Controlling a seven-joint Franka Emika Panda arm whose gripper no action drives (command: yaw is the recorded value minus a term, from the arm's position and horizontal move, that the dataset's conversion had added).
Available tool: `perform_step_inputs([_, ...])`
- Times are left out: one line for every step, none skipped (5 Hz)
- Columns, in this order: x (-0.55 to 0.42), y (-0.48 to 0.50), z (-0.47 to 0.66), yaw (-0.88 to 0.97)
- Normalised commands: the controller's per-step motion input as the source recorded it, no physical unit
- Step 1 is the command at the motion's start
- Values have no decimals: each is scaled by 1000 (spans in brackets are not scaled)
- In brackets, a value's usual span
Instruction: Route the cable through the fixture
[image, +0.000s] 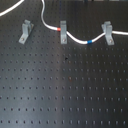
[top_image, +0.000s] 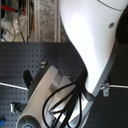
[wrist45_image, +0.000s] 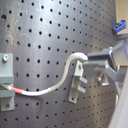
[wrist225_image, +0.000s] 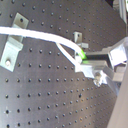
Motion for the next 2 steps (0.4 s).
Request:
perform_step_inputs([-30, -34, 36, 0])
perform_step_inputs([-5, -5, 30, 0])
